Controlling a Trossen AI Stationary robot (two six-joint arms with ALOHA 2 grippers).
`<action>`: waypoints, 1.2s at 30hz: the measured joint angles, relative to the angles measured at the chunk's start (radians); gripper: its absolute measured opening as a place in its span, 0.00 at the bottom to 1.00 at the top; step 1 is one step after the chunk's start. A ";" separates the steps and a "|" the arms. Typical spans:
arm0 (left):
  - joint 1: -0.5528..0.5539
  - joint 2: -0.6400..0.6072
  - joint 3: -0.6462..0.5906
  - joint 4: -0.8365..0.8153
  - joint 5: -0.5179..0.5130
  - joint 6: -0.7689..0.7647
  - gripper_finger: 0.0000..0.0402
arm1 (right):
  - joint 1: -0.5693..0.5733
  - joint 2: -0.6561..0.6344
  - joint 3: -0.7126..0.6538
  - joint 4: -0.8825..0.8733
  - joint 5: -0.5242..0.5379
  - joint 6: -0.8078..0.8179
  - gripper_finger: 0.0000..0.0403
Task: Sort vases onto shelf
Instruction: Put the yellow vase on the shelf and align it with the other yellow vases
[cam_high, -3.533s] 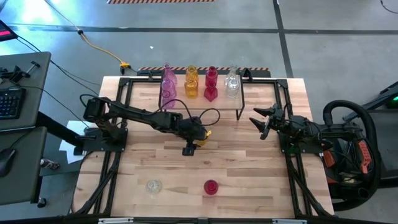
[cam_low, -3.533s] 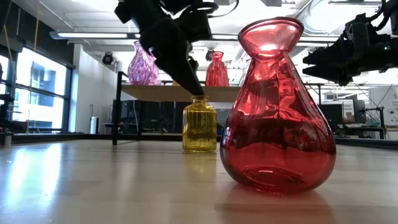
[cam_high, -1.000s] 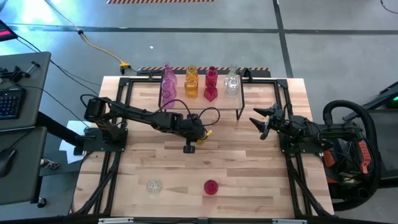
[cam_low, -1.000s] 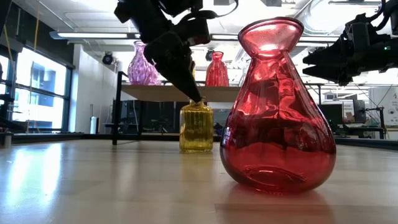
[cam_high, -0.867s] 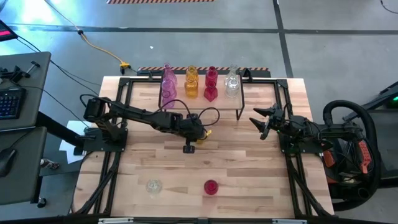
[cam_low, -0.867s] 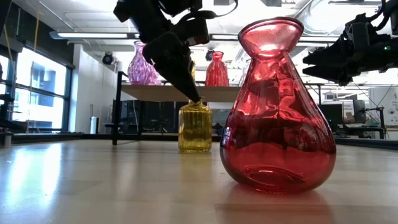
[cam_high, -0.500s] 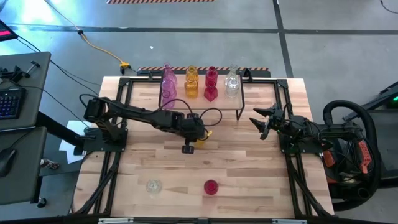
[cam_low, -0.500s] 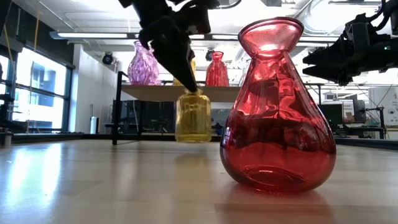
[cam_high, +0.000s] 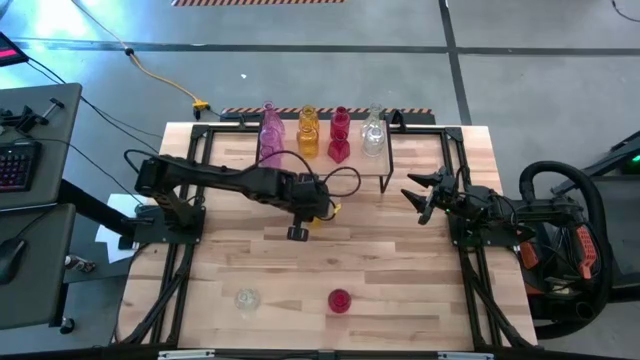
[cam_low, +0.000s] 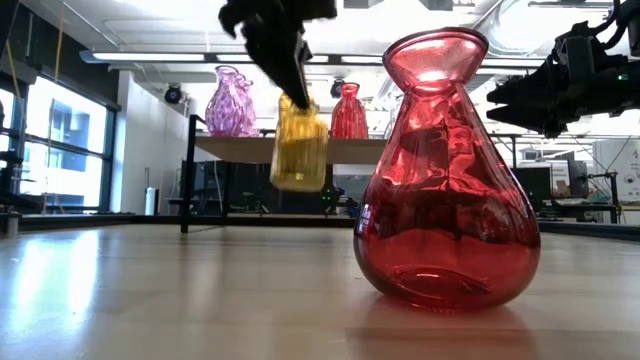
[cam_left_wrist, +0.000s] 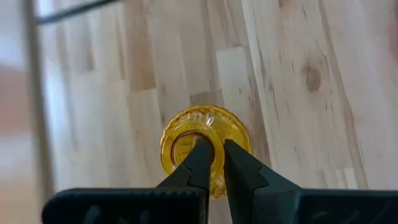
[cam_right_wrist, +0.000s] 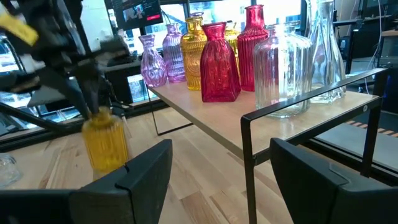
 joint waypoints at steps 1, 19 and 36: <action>0.000 -0.001 0.022 -0.019 -0.006 0.007 0.03 | 0.000 0.000 0.000 0.000 0.000 0.000 0.63; 0.036 -0.084 0.210 -0.234 -0.184 -0.011 0.03 | 0.000 0.007 0.000 0.000 0.000 0.000 0.63; 0.116 -0.098 0.206 -0.235 -0.239 -0.028 0.03 | 0.000 0.013 0.000 0.000 0.001 0.000 0.63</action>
